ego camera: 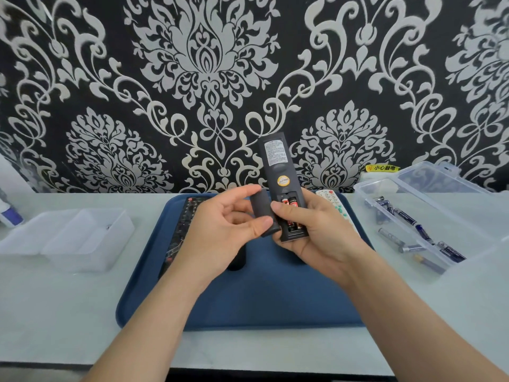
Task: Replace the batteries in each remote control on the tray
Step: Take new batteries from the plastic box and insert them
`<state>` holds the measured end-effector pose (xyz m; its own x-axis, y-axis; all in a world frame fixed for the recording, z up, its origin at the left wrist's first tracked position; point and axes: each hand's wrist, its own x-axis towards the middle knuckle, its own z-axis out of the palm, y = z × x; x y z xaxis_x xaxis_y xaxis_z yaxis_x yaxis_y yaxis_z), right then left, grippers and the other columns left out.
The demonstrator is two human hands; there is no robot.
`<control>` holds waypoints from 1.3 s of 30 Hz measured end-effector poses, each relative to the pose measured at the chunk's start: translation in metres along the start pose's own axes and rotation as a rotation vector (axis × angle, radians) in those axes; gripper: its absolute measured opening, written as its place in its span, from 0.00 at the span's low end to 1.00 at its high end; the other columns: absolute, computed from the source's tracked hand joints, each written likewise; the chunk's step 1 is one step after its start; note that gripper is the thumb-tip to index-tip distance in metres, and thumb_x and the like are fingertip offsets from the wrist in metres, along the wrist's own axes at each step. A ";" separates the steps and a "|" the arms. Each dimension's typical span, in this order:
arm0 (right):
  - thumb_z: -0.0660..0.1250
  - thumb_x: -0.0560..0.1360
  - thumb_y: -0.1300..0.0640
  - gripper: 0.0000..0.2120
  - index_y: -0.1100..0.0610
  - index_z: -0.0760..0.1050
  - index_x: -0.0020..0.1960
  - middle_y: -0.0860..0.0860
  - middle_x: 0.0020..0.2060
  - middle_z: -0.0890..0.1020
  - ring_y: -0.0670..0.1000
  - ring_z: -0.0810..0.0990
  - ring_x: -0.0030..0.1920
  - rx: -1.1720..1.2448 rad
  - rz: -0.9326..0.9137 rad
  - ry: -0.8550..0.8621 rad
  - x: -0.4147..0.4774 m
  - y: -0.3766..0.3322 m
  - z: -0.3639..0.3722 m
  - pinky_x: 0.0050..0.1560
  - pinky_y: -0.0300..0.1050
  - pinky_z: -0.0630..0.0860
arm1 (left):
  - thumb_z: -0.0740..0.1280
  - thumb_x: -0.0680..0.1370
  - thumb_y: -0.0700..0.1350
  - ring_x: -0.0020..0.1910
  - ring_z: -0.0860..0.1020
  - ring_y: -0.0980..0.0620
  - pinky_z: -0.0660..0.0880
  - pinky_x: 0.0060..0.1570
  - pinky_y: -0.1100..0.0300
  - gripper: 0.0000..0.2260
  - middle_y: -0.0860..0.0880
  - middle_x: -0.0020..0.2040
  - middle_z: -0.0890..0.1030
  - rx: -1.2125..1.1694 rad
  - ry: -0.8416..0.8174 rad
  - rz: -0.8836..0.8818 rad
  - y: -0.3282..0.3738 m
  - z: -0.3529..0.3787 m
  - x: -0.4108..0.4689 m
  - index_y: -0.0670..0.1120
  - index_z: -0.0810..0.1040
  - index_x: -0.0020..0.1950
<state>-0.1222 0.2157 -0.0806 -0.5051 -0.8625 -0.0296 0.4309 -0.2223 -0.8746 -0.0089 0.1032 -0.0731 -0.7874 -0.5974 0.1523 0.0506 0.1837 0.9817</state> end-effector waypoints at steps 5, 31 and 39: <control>0.67 0.75 0.70 0.16 0.66 0.74 0.63 0.66 0.52 0.82 0.57 0.83 0.47 -0.074 -0.060 0.056 0.001 0.002 0.002 0.48 0.55 0.80 | 0.80 0.64 0.45 0.55 0.76 0.63 0.74 0.54 0.67 0.27 0.62 0.59 0.76 0.382 -0.030 0.249 -0.001 -0.001 -0.002 0.52 0.79 0.62; 0.54 0.81 0.37 0.29 0.57 0.75 0.68 0.56 0.62 0.82 0.54 0.82 0.61 0.201 0.041 0.192 0.002 -0.003 0.014 0.53 0.49 0.82 | 0.61 0.76 0.59 0.72 0.65 0.56 0.64 0.69 0.59 0.25 0.55 0.70 0.73 0.821 0.008 0.602 -0.016 0.022 -0.006 0.48 0.74 0.69; 0.55 0.82 0.41 0.24 0.58 0.78 0.63 0.55 0.52 0.85 0.52 0.85 0.50 0.143 -0.028 0.221 -0.003 0.001 0.024 0.60 0.53 0.77 | 0.64 0.74 0.55 0.58 0.68 0.49 0.61 0.64 0.67 0.21 0.52 0.67 0.74 0.843 0.147 0.672 -0.016 0.022 -0.003 0.47 0.79 0.63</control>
<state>-0.1020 0.2068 -0.0698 -0.6628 -0.7382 -0.1256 0.5080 -0.3201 -0.7996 -0.0208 0.1190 -0.0922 -0.6721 -0.2517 0.6963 -0.0384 0.9510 0.3067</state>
